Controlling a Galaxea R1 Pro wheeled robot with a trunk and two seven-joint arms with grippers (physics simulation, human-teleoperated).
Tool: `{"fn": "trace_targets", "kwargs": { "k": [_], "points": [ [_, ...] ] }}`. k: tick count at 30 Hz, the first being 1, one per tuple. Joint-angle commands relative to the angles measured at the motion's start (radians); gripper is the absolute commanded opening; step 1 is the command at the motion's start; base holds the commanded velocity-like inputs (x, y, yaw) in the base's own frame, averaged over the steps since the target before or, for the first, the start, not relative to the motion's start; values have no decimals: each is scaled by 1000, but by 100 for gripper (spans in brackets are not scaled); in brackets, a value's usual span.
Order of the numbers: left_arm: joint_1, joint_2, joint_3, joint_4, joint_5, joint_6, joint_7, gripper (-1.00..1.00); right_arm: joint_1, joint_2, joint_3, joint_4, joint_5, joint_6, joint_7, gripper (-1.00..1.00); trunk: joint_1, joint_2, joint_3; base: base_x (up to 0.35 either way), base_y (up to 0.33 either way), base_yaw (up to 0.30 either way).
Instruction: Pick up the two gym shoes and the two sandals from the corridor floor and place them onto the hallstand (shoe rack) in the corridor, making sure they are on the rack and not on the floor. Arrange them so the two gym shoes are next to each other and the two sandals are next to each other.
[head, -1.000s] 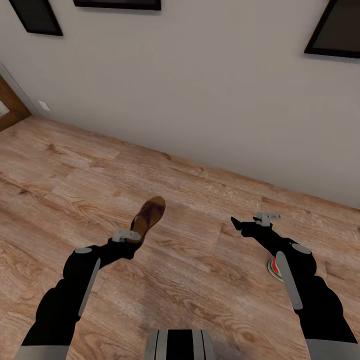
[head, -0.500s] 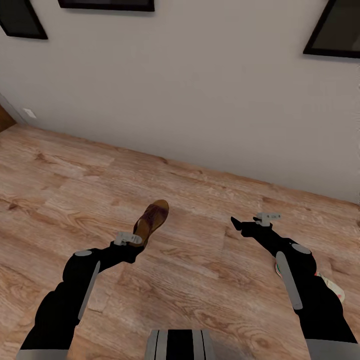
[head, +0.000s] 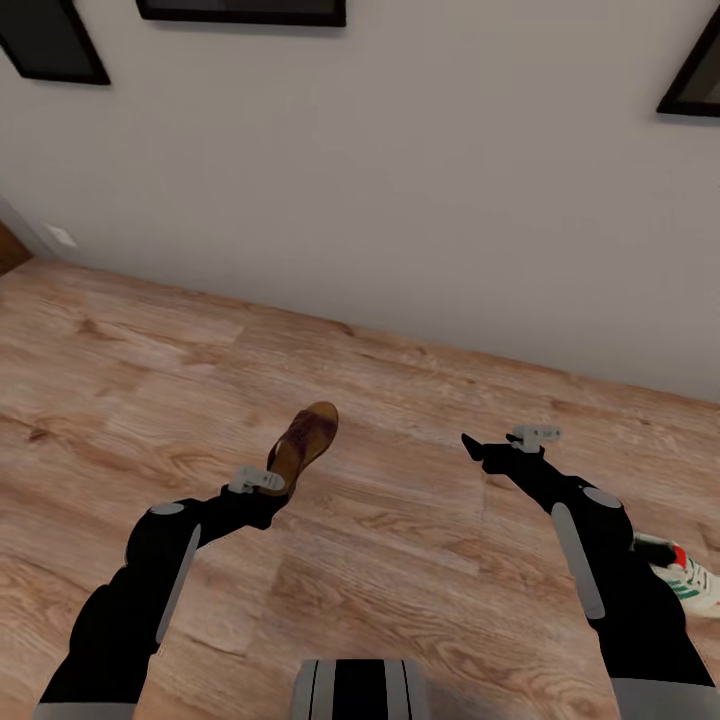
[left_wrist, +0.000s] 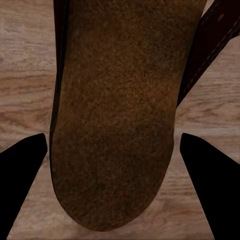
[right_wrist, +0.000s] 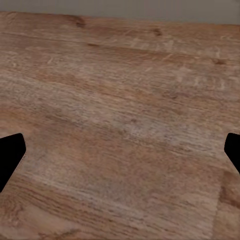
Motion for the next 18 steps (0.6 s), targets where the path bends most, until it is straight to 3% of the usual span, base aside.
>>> {"fn": "trace_targets", "kwargs": {
  "k": [1,18],
  "points": [
    [-1,0,1,-1,-9,2,-10,-100,-1,0,-1,-1,-4,7,3,100,0,0,0,82,339,-141],
    [1,0,2,-1,-9,2,-10,-100,-1,0,-1,-1,-4,7,3,100,0,0,17,9,342,-223]
  ]
}}
